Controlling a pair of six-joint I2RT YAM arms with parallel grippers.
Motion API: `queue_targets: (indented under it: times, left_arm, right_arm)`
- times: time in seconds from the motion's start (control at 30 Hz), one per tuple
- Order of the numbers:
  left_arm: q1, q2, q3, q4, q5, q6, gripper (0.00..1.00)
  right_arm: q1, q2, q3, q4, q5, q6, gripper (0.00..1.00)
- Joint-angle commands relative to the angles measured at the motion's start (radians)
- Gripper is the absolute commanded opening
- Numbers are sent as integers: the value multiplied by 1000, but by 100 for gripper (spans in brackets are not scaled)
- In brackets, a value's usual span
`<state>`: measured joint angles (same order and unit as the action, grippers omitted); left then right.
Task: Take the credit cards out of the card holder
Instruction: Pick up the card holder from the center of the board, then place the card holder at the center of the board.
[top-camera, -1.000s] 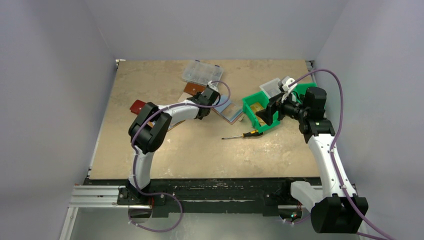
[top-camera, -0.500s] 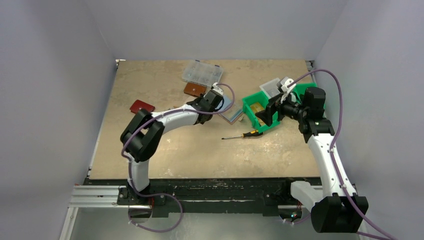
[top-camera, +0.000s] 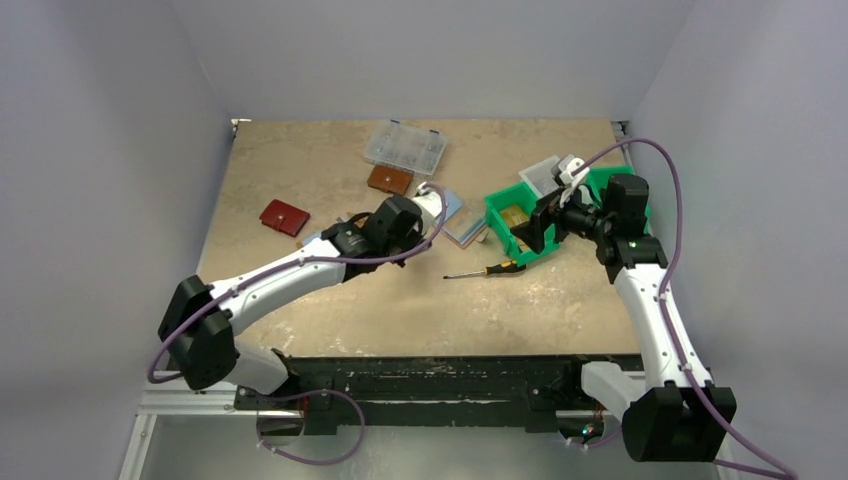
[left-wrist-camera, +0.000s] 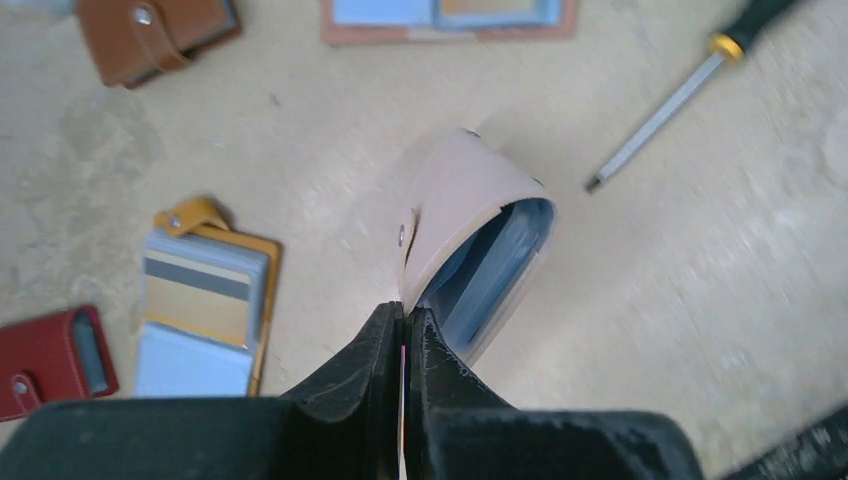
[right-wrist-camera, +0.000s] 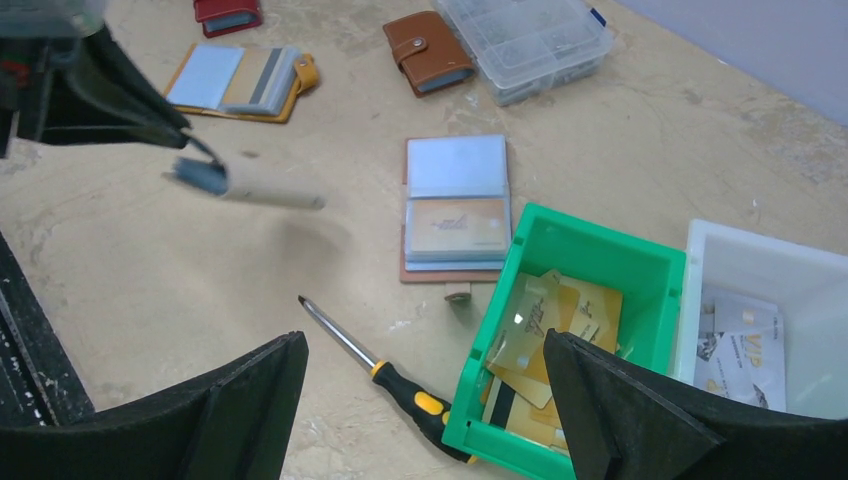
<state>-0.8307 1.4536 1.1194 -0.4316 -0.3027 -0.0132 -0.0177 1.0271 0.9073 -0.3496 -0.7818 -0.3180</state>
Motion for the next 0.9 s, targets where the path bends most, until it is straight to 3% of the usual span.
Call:
queue_targets:
  times: [0.0,0.3,0.53,0.87]
  left_arm:
    - [-36,-125,0,-123,152,-36,0]
    - [-38,-168,129,-401,324,-23,0]
    - [-38,-41,182,-481,438,4,0]
    - [-38,246,373,-495,452,116,0]
  right_arm:
    - [5,11,27,-11,-27,-20,99]
    - [5,22,27,-16,-27,-24,99]
    - [4,24,25,-18,-23,-27,99]
    - [5,25,31,-30,-28,-39,99]
